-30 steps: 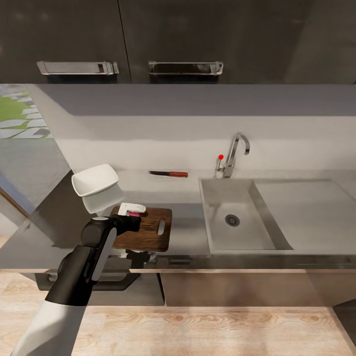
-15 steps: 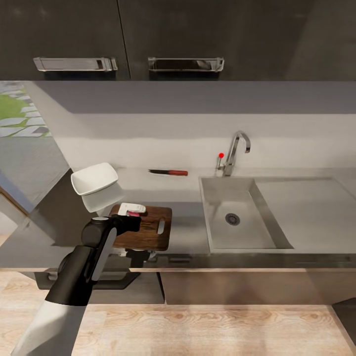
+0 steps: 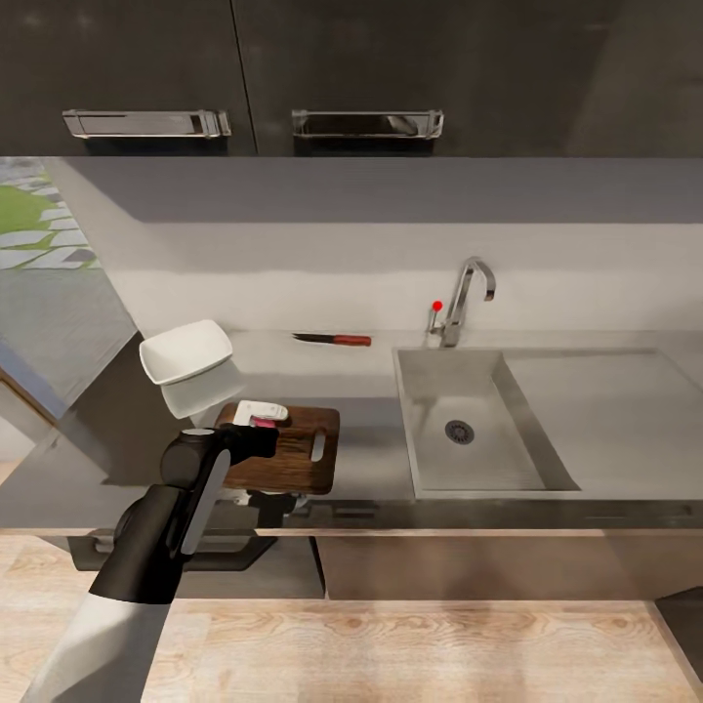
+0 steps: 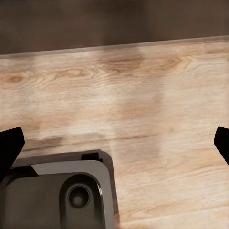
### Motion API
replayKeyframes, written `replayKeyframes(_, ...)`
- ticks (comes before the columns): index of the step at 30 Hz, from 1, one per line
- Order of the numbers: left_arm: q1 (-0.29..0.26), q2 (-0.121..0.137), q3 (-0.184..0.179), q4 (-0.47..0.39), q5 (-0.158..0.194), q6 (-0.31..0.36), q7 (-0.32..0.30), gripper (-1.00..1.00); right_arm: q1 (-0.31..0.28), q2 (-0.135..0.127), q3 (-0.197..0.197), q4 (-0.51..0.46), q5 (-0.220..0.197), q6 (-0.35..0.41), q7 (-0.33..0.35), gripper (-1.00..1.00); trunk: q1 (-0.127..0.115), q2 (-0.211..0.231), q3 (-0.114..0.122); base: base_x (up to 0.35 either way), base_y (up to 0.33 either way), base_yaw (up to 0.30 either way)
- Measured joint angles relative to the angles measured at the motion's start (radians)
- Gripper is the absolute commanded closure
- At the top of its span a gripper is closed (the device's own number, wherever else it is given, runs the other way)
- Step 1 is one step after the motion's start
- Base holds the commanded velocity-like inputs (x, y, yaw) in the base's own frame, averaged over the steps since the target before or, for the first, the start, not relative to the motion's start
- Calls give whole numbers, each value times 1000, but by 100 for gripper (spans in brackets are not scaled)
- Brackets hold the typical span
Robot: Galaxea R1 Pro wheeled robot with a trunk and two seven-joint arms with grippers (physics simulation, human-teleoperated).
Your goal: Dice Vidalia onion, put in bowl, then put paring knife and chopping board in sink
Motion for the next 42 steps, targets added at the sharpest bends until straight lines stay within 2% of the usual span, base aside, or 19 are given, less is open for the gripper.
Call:
replayKeyframes(21, 0, 0, 0, 21, 0, 0, 0, 100, 0, 0, -1, 0, 0, 2, -2, -100, 0, 0, 0, 0, 0, 0)
replayKeyframes(33, 0, 0, 0, 21, -2, 0, 0, 100, 0, 0, -2, 0, 0, 4, -4, -100, 0, 0, -14, 0, 0, 0)
replayKeyframes(42, 0, 0, 0, 21, -2, 0, 0, 100, 0, 0, -2, 0, 0, 4, -4, -100, 0, 0, -16, 0, 0, 0)
